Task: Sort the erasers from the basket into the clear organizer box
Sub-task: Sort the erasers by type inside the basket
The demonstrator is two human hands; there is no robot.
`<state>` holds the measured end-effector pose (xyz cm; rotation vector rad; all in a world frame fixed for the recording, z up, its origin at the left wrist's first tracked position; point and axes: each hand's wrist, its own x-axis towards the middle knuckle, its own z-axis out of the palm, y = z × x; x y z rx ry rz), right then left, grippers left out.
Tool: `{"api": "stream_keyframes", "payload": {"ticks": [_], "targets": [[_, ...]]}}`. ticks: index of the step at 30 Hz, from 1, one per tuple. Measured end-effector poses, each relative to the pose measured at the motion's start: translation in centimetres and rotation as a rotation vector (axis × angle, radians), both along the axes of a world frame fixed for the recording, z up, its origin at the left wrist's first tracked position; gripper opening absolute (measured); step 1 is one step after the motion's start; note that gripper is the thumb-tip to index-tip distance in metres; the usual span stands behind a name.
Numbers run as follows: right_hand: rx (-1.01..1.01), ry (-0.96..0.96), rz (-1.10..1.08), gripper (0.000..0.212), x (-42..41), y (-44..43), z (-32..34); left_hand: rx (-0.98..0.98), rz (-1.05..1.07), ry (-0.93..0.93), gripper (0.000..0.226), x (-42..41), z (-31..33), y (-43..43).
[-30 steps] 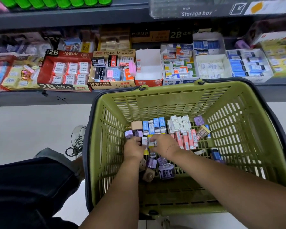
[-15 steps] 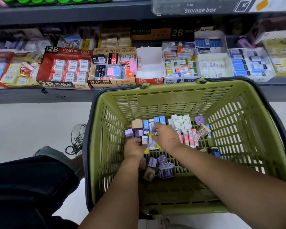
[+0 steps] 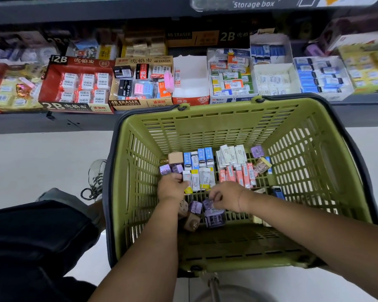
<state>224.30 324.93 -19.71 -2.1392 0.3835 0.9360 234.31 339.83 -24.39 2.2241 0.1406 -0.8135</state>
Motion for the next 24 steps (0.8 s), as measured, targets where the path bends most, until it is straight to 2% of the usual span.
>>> {"api": "stream_keyframes", "payload": {"ticks": [3,7,9,10,13,15,17,19,22,24], "targets": [[0.024,0.101,0.082,0.035,-1.4,-0.4,0.1,0.021,-0.007,-0.020,0.030,-0.1,0.2,0.3],[0.086,0.203,0.028,0.026,-1.6,-4.6,1.5,0.161,-0.112,-0.155,0.020,0.5,1.8,1.2],[0.017,0.229,0.050,0.025,-1.7,-7.5,2.4,0.156,-0.218,-0.234,0.031,0.5,3.1,0.8],[-0.027,0.244,0.086,0.025,-2.0,-8.7,2.7,0.090,-0.257,-0.217,0.037,0.4,3.7,0.2],[-0.099,0.296,0.198,0.033,-2.8,-10.5,2.9,-0.144,-0.401,0.087,0.034,-0.8,5.7,-3.1],[-0.102,0.356,0.270,0.043,-3.6,-10.5,2.6,-0.163,-0.614,0.281,0.029,-2.7,6.3,-5.5],[-0.126,0.415,0.299,0.056,-4.6,-10.3,1.9,-0.109,-0.855,0.324,0.037,-5.4,5.9,-7.4],[-0.179,0.426,0.302,0.063,-5.4,-10.0,1.1,-0.060,-1.054,0.241,0.046,-7.7,5.2,-8.4],[-0.233,0.381,0.301,0.060,-6.1,-9.6,0.1,0.024,-1.262,0.008,0.060,-9.1,4.6,-9.3],[-0.249,0.354,0.281,0.068,-6.5,-9.5,-0.4,0.125,-1.377,-0.146,0.065,-9.1,4.4,-9.4]]}}
